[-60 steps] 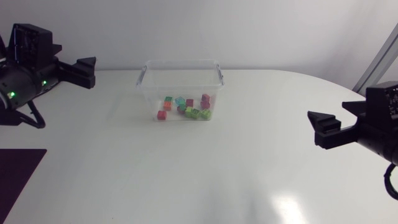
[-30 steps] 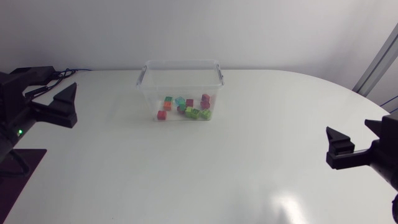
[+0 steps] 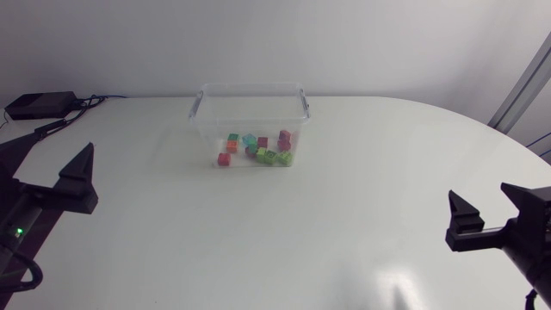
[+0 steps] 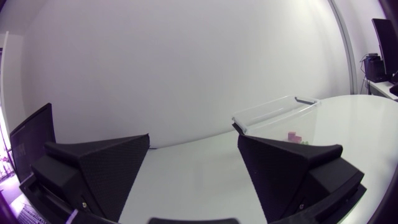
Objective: Place the duplo bricks in the container
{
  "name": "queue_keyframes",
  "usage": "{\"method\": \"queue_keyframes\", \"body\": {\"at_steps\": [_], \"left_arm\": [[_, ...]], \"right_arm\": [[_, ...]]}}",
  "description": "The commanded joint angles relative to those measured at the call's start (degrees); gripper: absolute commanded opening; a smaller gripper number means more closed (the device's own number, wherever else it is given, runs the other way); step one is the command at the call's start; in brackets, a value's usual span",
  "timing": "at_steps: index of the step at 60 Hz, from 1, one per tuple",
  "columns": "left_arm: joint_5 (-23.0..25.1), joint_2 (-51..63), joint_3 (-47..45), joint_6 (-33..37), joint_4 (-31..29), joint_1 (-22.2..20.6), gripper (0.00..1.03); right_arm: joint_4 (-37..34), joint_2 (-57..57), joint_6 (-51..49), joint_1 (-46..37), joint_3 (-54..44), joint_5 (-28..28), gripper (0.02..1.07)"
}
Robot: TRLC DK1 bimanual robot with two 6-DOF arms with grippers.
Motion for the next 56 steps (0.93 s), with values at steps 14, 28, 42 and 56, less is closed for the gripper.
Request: {"method": "queue_keyframes", "body": {"at_steps": [14, 28, 42, 56], "left_arm": [[1.5, -9.0, -6.2, -7.7, -3.7, 0.6, 0.99], [2.4, -15.7, -9.8, -12.2, -6.6, 0.7, 0.99], [3.2, -21.9, -13.1, -16.4, -9.4, 0.8, 0.99], [3.2, -21.9, -13.1, -16.4, -9.4, 0.8, 0.99]], "right_arm": [[6.8, -4.9, 5.8, -1.8, -7.5, -4.1, 1.02], [11.6, -8.4, 9.4, -2.9, -12.4, -7.4, 1.02], [16.1, -11.7, 12.8, -4.0, -17.0, -10.4, 1.02], [16.1, -11.7, 12.8, -4.0, -17.0, -10.4, 1.02]]}}
